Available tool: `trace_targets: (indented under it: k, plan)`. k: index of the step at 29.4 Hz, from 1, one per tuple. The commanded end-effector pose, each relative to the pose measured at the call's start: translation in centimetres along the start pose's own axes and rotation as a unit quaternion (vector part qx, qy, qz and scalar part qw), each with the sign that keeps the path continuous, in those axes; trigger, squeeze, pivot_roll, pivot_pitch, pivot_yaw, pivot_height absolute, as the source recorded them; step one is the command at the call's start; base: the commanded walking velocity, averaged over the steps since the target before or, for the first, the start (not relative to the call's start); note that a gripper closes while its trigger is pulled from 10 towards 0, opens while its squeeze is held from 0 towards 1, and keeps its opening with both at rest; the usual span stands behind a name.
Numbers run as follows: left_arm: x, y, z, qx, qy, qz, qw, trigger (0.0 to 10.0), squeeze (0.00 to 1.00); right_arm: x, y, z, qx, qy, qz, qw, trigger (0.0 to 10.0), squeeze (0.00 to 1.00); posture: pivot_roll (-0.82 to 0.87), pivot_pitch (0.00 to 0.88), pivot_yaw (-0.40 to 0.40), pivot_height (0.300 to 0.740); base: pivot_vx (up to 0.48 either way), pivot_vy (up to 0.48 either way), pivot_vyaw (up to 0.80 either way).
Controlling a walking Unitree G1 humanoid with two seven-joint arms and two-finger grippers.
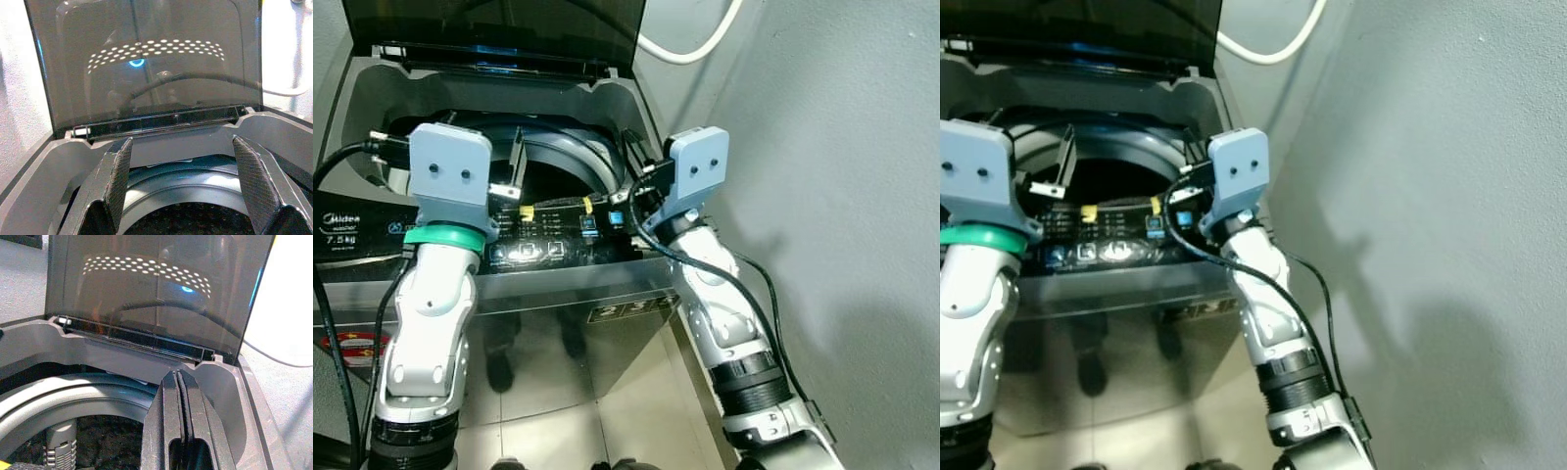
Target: Clothes washing
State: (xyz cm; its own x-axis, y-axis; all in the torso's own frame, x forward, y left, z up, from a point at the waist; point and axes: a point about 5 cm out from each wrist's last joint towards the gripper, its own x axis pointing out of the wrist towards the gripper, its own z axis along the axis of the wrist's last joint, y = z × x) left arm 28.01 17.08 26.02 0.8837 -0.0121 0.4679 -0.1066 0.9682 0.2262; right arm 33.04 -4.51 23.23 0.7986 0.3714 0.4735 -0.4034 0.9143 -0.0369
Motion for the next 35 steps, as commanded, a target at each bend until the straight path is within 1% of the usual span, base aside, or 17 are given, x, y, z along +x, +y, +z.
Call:
trace_targets:
  k: [1, 9, 21, 35]
  plan:
    - [0.01, -0.33, -0.1, -0.008, 0.008, -0.009, 1.0, 10.0, 0.0, -0.11, -0.64, -0.45, -0.001, 0.012, -0.018, 1.0, 10.0, 0.0, 0.17, 0.039, -0.142, 0.74, 0.0, 0.0, 0.0]
    - [0.18, -0.21, -0.03, -0.017, 0.009, -0.003, 1.0, 10.0, 0.0, -0.04, -0.27, -0.48, 0.0, 0.013, -0.011, 1.0, 10.0, 0.0, 0.17, 0.044, -0.15, 0.74, 0.0, 0.0, 0.0]
    - [-0.08, -0.5, -0.12, -0.024, 0.013, 0.0, 1.0, 10.0, 0.0, -0.08, 0.01, -0.53, -0.001, 0.017, 0.001, 1.0, 10.0, 0.0, 0.16, 0.052, -0.164, 0.74, 0.0, 0.0, 0.0]
    - [-0.09, -0.63, -0.32, -0.028, 0.018, 0.0, 0.999, 10.0, 0.0, -0.2, 0.04, -0.56, -0.004, 0.021, 0.003, 1.0, 10.0, 0.0, 0.16, 0.054, -0.166, 0.74, 0.0, 0.0, 0.0]
